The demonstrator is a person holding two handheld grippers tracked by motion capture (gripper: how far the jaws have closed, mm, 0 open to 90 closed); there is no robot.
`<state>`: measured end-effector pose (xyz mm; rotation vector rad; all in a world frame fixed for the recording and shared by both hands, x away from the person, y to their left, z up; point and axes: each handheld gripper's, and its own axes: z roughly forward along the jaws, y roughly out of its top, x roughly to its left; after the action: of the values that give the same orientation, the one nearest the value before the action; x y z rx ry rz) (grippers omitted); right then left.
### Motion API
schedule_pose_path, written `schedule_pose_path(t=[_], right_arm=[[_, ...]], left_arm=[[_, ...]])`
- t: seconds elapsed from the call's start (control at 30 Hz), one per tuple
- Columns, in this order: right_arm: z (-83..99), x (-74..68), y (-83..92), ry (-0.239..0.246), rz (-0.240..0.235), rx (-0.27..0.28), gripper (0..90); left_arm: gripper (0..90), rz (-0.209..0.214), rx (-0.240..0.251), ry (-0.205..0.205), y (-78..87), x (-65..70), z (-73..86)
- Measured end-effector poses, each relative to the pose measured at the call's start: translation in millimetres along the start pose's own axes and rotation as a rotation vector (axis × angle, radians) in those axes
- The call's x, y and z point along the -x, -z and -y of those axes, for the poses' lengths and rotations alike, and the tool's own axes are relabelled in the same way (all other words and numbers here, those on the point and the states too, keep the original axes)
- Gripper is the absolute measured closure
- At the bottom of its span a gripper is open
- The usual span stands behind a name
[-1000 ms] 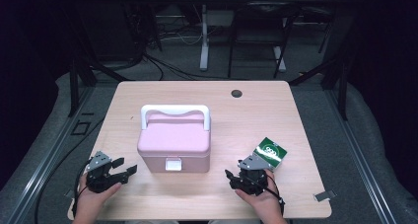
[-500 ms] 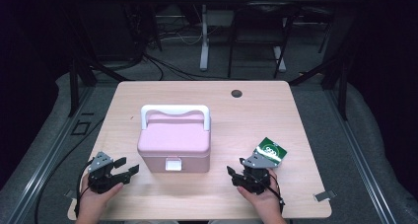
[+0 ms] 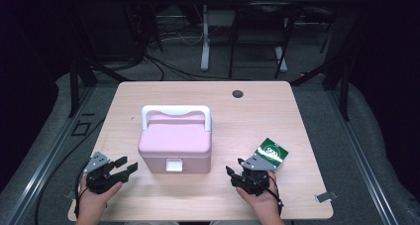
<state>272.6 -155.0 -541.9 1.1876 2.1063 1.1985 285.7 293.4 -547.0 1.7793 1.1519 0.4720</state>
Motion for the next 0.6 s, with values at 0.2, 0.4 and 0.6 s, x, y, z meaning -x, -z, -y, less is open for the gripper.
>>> schedule_pose_path(t=[0.2,0.4,0.6], right_arm=[[-15.2,1.5,4.4,-0.028,-0.015,0.029,50.0],[-40.9,1.7,4.6,-0.027,-0.033,0.081,53.0],[-50.3,4.5,-9.9,-0.063,-0.022,0.121,56.1]], left_arm=[[45.3,-0.019,0.036,0.044,2.8,-1.7,-21.5],[46.2,-0.045,0.060,0.031,0.0,-1.9,-42.2],[48.2,-0.049,0.120,0.063,-8.9,-4.5,-38.1]])
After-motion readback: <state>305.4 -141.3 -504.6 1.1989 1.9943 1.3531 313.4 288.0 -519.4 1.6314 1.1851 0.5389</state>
